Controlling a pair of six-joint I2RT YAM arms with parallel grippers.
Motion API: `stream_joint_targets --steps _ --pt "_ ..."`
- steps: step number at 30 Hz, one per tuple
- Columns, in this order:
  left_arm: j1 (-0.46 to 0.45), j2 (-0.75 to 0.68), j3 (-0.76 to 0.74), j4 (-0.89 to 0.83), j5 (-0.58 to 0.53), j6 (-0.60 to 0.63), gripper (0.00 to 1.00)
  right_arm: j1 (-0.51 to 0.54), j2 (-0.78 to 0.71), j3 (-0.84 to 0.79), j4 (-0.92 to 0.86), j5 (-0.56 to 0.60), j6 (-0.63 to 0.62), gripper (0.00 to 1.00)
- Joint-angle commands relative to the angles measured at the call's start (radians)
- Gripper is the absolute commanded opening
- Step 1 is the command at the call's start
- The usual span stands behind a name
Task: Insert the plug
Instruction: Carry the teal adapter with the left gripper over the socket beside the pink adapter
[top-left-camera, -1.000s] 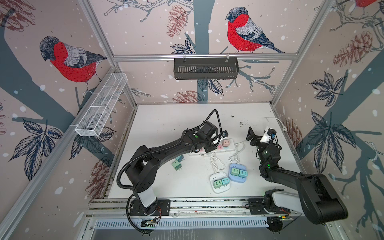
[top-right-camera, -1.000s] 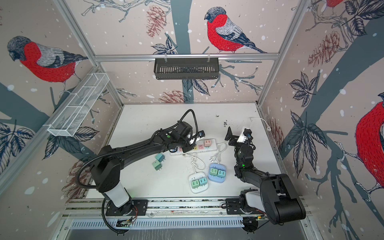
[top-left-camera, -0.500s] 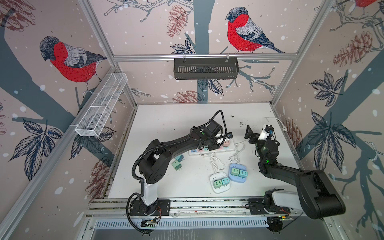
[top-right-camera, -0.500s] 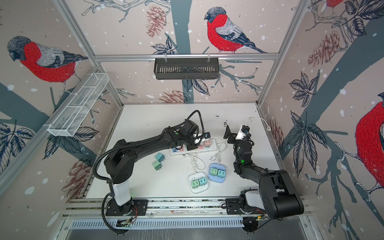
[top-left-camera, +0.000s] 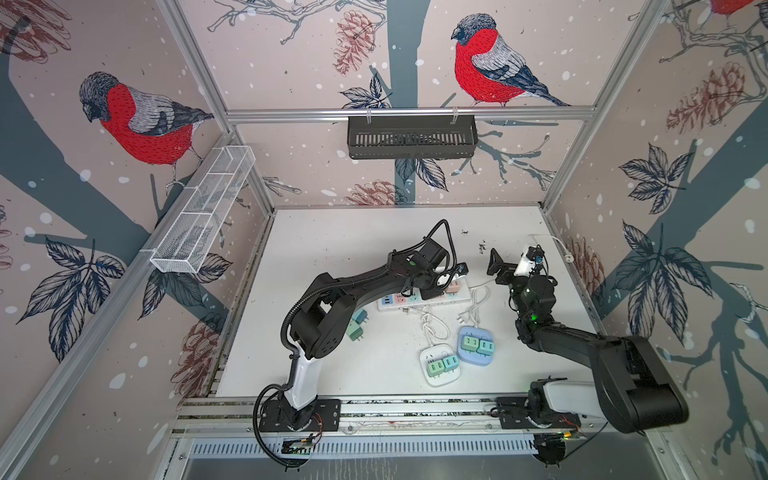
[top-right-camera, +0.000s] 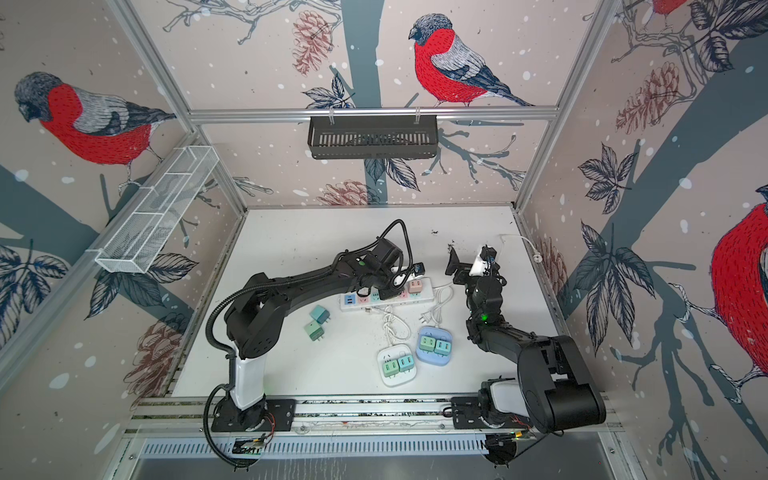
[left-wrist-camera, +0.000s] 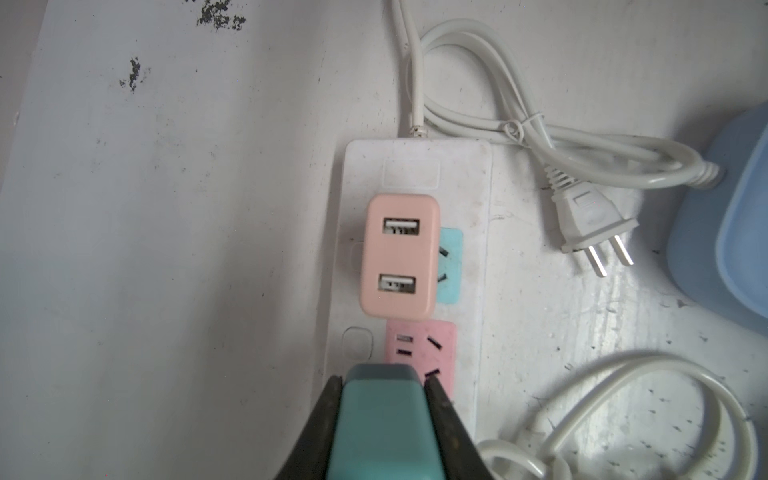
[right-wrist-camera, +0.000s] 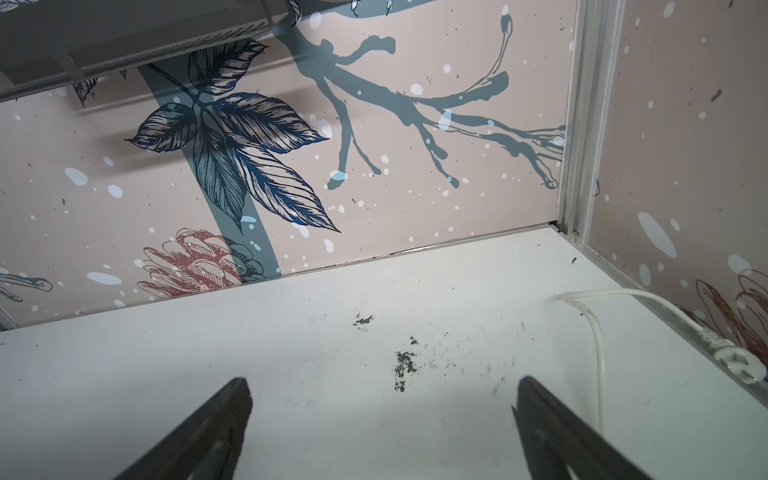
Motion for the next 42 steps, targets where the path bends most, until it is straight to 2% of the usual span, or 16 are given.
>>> stream_joint_targets --steps 1,10,18,25,36,42 --pt "0.002 0.018 0.024 -0.035 0.032 -0.01 0.0 0.002 0.002 0.011 -0.005 0.004 0.003 1.0" --pt "0.002 0.044 0.035 -0.041 0.051 -0.008 0.0 0.004 0.015 0.03 -0.024 -0.019 -0.005 0.99" --pt "0.002 0.061 0.031 -0.028 0.057 -0.01 0.0 0.001 -0.043 -0.07 0.101 -0.004 0.007 0.99" --pt "0.002 0.083 0.039 -0.034 0.068 -0.008 0.0 0.001 0.001 0.002 0.014 -0.029 -0.002 0.99" --pt "0.002 0.158 0.131 -0.145 0.071 -0.013 0.0 -0.005 -0.009 -0.011 0.017 0.045 0.031 0.99" --pt "0.003 0.208 0.178 -0.194 0.072 -0.018 0.0 -0.012 -0.03 -0.06 0.071 0.139 0.086 0.99"
